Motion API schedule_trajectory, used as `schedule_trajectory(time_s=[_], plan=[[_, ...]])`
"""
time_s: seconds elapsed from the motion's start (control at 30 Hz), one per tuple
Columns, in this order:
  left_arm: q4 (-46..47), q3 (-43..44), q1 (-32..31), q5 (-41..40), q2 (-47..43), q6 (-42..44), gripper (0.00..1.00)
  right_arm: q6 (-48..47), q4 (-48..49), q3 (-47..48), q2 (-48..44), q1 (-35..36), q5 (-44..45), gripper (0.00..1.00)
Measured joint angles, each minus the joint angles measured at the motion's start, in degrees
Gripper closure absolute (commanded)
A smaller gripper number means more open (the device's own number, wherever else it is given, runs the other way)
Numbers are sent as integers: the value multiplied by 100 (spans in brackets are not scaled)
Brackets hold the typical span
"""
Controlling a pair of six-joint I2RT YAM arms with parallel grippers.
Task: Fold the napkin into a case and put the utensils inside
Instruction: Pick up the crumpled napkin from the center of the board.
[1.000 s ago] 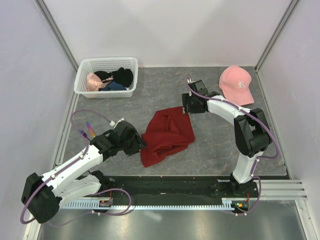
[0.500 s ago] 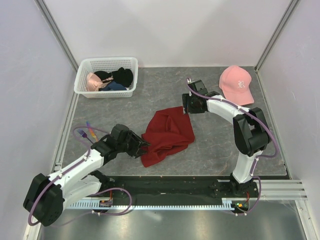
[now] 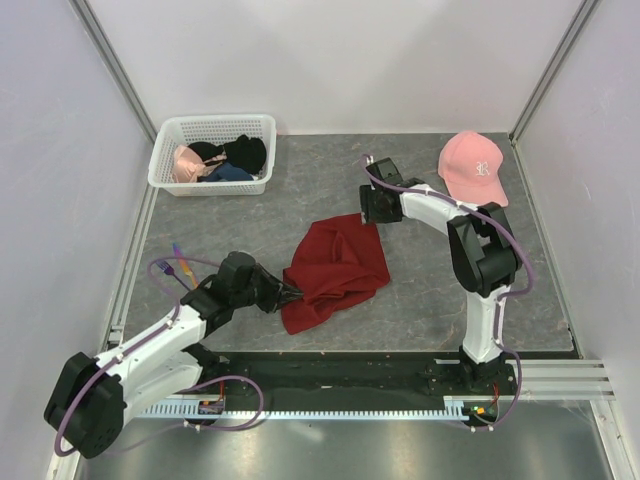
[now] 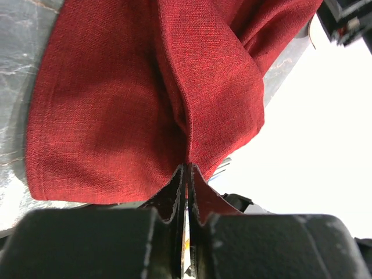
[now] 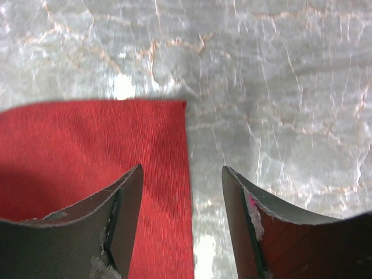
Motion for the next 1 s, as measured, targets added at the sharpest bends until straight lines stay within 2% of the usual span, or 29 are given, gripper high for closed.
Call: schedule_trajectory(time_s=[0.23,0.37,0.43,0.57,0.8,0.87,1.0], plan=[[68,-50,0,-9,-90,173,98,-151,2,481,529,85,282,47],[92,-46,0,-20,-127,492,98,-212,33,664,682,122,378,75],[114,-31,0,-22,-184,713,98,-201,98,662,691,127,452,79],[136,168,9,-24,-260,1141,98,-170,258,623,697,142,542,100],[-103,866,271,-48,-686,2094,98,22,479,380,518,-33,632,100],[-280,1274,463,-103,-879,2441,98,83,365,151,177,-131,728,100],[-520,2264,787,-214,-1117,3178,98,236,-22,-256,-1104,-350,973,100]])
